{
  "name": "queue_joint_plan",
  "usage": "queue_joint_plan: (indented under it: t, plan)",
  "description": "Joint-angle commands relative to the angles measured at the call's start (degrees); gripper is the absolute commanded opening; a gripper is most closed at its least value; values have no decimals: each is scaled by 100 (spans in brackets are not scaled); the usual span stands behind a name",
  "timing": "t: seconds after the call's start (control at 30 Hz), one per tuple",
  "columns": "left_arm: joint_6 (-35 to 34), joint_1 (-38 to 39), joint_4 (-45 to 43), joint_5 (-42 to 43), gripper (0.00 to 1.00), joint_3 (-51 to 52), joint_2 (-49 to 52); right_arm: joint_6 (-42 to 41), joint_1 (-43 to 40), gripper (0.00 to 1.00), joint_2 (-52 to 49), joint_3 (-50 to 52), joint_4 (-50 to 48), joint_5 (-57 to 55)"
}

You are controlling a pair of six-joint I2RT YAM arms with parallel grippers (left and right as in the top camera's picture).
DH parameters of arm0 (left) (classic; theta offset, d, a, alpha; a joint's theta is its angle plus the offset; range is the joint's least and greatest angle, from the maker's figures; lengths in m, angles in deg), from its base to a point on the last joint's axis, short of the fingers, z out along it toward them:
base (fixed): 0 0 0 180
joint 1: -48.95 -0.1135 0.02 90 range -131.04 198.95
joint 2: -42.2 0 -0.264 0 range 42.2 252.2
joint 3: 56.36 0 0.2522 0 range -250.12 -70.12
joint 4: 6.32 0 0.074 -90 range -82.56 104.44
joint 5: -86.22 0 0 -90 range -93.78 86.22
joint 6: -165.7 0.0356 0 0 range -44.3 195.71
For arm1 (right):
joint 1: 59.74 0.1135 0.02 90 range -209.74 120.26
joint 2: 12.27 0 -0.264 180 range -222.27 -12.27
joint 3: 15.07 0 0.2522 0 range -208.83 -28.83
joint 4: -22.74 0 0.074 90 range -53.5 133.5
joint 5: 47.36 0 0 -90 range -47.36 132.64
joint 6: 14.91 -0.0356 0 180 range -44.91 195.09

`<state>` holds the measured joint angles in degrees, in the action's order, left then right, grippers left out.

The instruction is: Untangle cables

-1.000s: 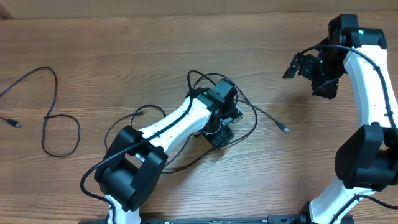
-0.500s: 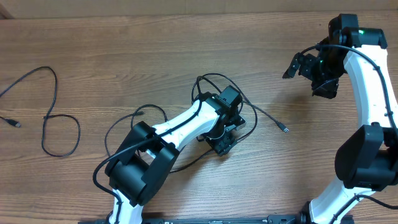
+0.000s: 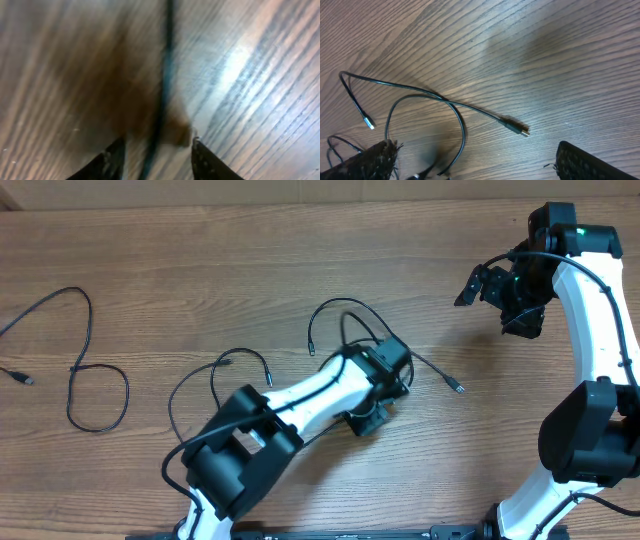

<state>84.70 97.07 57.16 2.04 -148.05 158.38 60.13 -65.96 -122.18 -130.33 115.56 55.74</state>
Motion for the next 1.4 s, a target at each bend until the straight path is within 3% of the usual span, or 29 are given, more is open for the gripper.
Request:
queue_joint_plan:
  t: [0.0, 0.2, 0.43, 0.73, 1.03, 1.37]
  plan:
    - [-76, 271, 37, -542, 34, -118, 162, 28, 20, 100, -37, -9, -4, -22]
    - [-321, 267, 79, -645, 4, -136, 162, 31, 20, 100, -37, -9, -4, -22]
    - [-798, 90, 977, -1384, 4, -1182, 70, 28, 20, 100, -37, -9, 7, -20]
    - [-785, -525, 2240, -1543, 4, -4782, -304, 52, 20, 100, -37, -9, 17, -20]
    - [-791, -1349, 2098, -1480, 4, -7895, -387, 136, 20, 100, -37, -9, 15, -20]
    - [-767, -1493, 1211, -1609, 4, -9619, -420, 140, 20, 100, -37, -9, 52, -20]
